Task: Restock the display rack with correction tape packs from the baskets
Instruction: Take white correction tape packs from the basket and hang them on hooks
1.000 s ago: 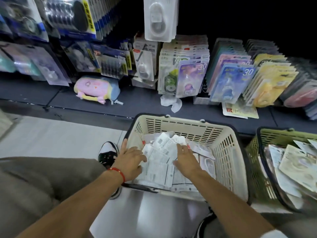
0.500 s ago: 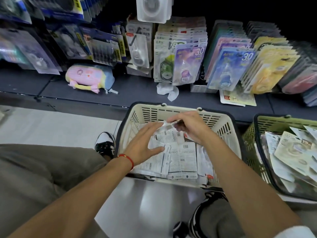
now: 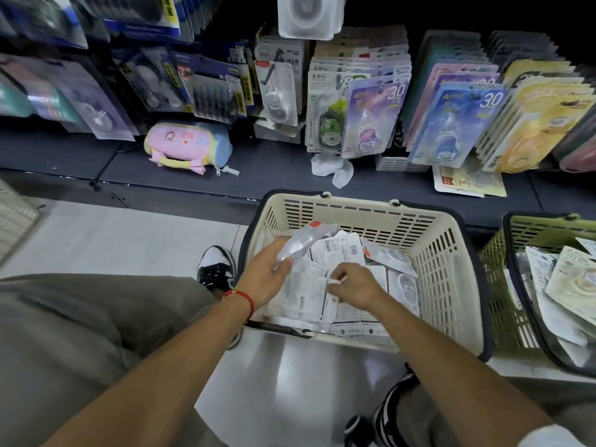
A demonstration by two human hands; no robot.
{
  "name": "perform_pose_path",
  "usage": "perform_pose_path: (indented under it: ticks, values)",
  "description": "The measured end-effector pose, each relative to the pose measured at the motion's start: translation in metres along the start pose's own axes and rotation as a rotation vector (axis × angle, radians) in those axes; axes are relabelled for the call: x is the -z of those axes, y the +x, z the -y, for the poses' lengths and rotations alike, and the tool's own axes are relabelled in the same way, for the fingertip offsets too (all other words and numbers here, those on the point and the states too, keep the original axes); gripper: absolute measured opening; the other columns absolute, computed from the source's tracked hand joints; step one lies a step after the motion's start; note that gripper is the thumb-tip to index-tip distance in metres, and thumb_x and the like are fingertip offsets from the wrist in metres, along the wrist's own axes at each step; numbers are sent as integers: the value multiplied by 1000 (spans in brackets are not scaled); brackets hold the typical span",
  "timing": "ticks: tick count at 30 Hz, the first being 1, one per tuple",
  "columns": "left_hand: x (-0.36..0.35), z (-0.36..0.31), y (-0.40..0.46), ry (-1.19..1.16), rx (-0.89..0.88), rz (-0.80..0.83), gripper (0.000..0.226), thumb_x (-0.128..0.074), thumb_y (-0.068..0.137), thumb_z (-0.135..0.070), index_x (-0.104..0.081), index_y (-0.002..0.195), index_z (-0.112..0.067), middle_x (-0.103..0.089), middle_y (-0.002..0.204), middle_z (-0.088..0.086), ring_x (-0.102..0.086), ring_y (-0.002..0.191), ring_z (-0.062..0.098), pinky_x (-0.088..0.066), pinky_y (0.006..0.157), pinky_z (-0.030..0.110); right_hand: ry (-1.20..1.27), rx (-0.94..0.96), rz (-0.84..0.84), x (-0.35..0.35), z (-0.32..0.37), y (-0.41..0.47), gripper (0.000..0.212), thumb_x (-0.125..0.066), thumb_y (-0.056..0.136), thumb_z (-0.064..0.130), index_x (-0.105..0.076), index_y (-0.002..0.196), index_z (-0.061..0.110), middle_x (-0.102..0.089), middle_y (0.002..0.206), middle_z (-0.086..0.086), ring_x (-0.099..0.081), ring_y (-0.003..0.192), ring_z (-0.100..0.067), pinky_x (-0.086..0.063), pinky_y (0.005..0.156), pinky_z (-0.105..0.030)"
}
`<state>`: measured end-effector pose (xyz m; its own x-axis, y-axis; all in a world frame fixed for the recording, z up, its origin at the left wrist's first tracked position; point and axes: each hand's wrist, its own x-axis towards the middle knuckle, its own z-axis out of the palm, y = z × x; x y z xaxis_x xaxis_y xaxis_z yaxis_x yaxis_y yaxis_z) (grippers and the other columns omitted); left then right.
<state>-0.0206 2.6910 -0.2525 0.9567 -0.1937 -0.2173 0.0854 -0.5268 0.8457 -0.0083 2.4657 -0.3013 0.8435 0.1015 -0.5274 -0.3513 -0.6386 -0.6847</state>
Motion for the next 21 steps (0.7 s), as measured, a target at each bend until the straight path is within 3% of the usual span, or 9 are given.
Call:
perform_pose_path:
  ticks: [2,4,7,10,16,19,21]
  values:
    - [0,1,0,18,9,-11,36,-50,110,-22,-51,138,-45,-67,124,2,-65,98,13,-51,78,23,269,8,9,21,9,-1,12,-69,95,5,-64,103,12,-69,108,-6,-69,70,-16,-56,59,-28]
    - [-3,1,1,35,27,-2,36,-52,109,-25,-53,142,-40,-71,119,7,-69,95,27,-59,82,38,435,56,-2,44,19,-2,26,-61,97,-2,-68,114,17,-74,114,-5,-70,69,-18,-55,59,-29]
    - [-9,1,2,43,27,27,36,-55,109,-31,-52,144,-40,-73,112,8,-70,88,35,-61,79,52,472,93,-33,64,29,-5,28,-55,99,-7,-79,107,8,-77,102,-8,-69,59,-15,-55,56,-25]
    - [-13,1,3,19,30,35,35,-56,108,-34,-53,142,-42,-72,112,4,-69,87,29,-61,77,47,467,49,-79,67,32,-4,20,-59,99,-5,-79,98,-5,-77,97,-14,-68,59,-16,-56,59,-22]
    - [-16,4,0,-104,141,136,60,-68,97,-23,-47,149,-45,-63,137,-5,-64,122,27,-57,96,44,810,-89,-18,60,30,-1,9,-72,93,-3,-75,95,-12,-75,81,-24,-73,64,-24,-61,64,-22]
    - [-12,2,0,-252,154,213,81,-85,81,-42,-41,148,-54,-60,136,-21,-57,124,1,-48,88,21,961,-155,-45,58,29,4,8,-70,92,-7,-74,88,-12,-76,82,-23,-77,69,-26,-63,65,-23]
    - [-12,1,0,-209,106,176,92,-93,73,-47,-37,146,-58,-56,132,-33,-51,117,-18,-43,85,8,1043,-202,-52,58,30,7,8,-68,92,-9,-71,85,-11,-75,78,-22,-78,67,-26,-62,62,-22]
